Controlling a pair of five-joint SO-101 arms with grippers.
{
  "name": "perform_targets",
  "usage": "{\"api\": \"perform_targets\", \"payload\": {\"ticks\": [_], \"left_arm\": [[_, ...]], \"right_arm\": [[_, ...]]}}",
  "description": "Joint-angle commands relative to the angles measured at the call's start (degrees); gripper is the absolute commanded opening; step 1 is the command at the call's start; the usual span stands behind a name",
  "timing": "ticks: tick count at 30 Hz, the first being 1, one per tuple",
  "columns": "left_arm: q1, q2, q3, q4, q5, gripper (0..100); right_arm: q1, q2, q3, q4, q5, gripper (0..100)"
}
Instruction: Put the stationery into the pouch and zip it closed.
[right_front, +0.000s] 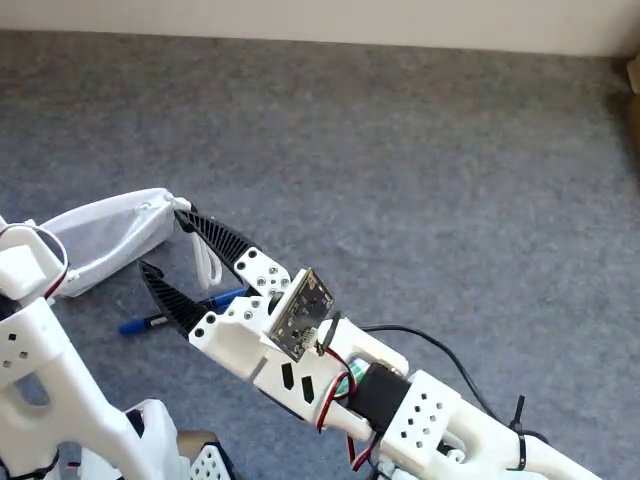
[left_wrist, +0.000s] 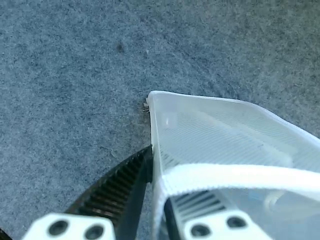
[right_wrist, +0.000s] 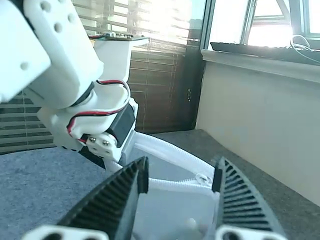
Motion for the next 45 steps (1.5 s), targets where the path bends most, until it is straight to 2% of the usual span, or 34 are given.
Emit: {"api": "perform_targets", "payload": {"ticks": [1,7,14,19,27,32,45], "left_arm": [[1.1,0.0,0.1,-1.4,0.7,1],[0.7,0.0,0.1,-1.6,0.7,1],[-5.7,0.0,-0.7,-2.3,1.1,1],[-12.6,0.0,-0.9,-3.0,7.7,1],[-13.7,0.1,-0.9,-3.7,8.0,1],[-13.6,0.1,-0.8,-3.7,8.0,1],[-13.6,0.0,-0.7,-3.7,8.0,1]], "right_arm": [[-0.5,-0.6,-4.0,0.1,0.6,19.5],[-0.3,-0.6,-3.9,1.1,0.6,19.5],[-0.2,-0.6,-6.7,15.1,0.6,19.5],[1.6,-0.2,-12.1,28.2,0.5,19.5],[4.4,0.2,-17.2,41.6,0.5,19.5],[4.4,2.6,-17.1,42.9,0.5,19.5],[5.4,24.0,-20.5,43.8,0.9,19.5]]}}
